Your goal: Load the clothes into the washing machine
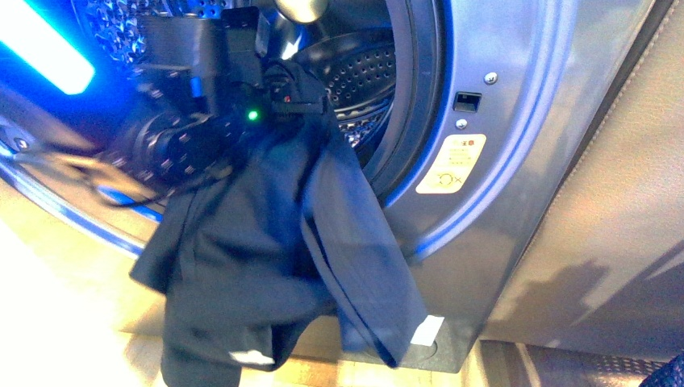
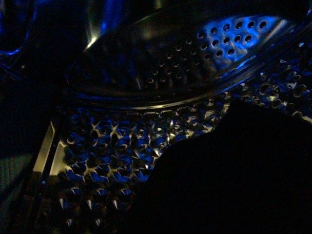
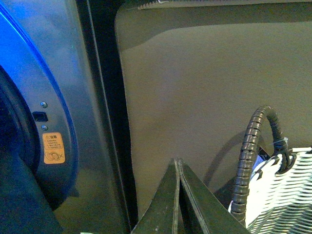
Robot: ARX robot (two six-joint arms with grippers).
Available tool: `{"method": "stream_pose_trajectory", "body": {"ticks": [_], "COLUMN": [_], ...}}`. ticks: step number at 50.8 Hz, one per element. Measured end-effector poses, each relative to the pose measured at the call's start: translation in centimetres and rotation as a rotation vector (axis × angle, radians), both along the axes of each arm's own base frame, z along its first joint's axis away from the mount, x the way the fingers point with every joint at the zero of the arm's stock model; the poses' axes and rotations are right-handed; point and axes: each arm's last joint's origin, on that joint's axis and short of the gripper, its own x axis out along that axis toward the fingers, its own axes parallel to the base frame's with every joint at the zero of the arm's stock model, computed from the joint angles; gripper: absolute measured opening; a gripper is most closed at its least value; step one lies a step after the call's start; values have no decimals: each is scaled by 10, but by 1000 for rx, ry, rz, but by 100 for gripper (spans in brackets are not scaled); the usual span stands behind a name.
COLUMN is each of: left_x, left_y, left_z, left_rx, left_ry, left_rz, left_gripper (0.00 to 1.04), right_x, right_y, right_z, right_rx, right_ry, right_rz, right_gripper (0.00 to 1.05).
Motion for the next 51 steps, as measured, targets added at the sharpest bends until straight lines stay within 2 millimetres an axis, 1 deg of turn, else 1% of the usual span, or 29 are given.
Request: {"method": "stream_pose_trajectory", "body": {"ticks": [13,19,26,38,51], "left_x": [34,46,60,74,83], "left_y": [4,6,14,26,26], "left_z": [6,12,25,39,54], "left_rx": [66,75,77,75,91], "left_ry": [2,-2,-26,-46,-45], "left_rz": [78,108,159,209,226], "left_gripper": [7,7,7,7,7], "right_x": [0,0,0,0,0], "right_y": [0,0,0,0,0], "right_z": [0,0,0,0,0], "right_rx": [0,0,0,0,0], "right_ry": [0,0,0,0,0], "right_rz": [0,0,0,0,0], "right_gripper": [2,2,2,2,2]}}
